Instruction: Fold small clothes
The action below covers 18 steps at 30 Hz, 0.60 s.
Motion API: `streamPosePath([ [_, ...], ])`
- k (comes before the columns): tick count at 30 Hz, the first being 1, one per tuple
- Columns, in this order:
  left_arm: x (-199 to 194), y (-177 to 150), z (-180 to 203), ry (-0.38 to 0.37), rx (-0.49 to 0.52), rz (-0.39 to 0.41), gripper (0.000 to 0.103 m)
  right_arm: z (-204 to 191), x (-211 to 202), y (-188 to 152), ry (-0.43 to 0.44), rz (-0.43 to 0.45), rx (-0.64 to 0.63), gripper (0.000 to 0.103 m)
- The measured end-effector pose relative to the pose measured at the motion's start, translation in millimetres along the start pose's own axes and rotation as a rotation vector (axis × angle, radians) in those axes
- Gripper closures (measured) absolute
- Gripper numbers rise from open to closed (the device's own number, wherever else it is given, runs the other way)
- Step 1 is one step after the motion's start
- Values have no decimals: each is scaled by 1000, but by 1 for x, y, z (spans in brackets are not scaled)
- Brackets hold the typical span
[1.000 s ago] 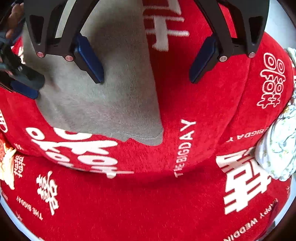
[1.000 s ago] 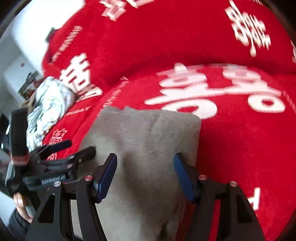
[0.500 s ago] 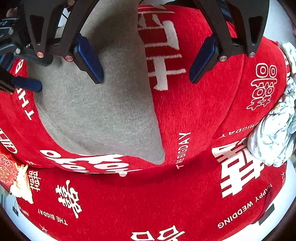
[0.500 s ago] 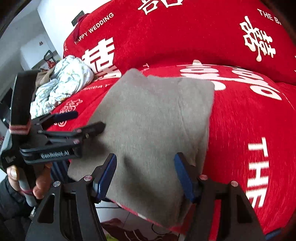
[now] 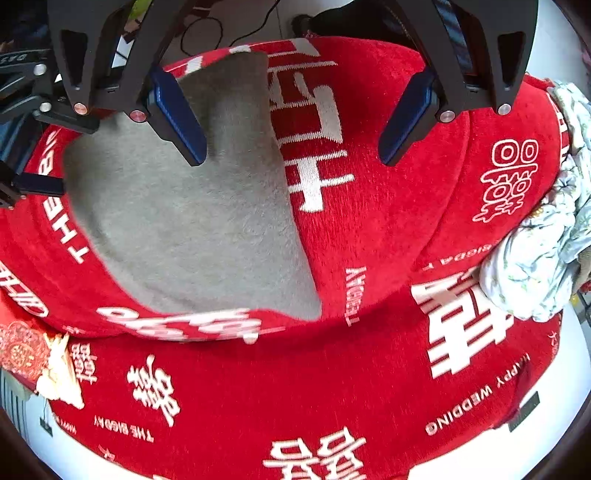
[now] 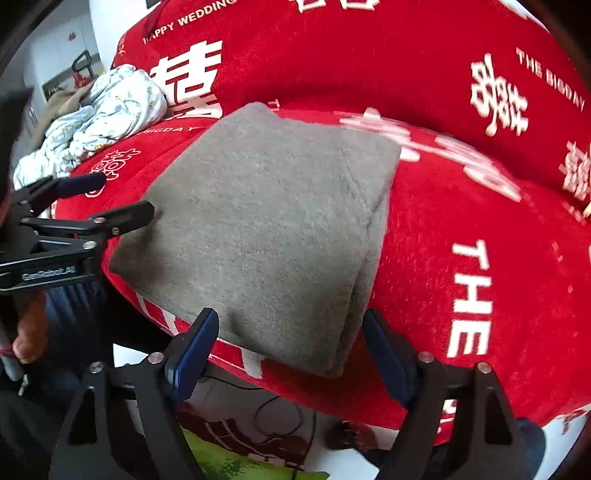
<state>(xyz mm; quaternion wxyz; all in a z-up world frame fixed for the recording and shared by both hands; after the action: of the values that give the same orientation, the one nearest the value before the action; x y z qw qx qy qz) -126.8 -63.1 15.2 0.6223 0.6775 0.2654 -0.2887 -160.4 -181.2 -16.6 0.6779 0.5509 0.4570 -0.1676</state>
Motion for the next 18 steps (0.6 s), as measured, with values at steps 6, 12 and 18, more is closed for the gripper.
streamPosePath([
  [6, -18, 10, -1, -6, -17, 34, 8, -12, -26, 20, -149, 82, -63, 19],
  [12, -23, 7, -8, 7, -98, 16, 8, -14, -43, 31, -180, 135, -39, 19],
  [18, -23, 4, -13, 48, -124, 14, 8, -8, -45, 35, -176, 142, -6, 19],
])
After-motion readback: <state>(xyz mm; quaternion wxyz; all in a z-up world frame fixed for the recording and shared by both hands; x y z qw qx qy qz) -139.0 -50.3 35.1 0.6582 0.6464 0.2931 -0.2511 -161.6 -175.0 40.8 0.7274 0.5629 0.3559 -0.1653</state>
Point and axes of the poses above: each gripper's, at about its wrist camera, not at the fingertips, and x roughly the way its jaws point, z to its right, y to its top, the point moved 8 cm from there along x, roughly the way its jaws point, and after that the axes turned 7 degrees about -x, right-handed, at the moved point
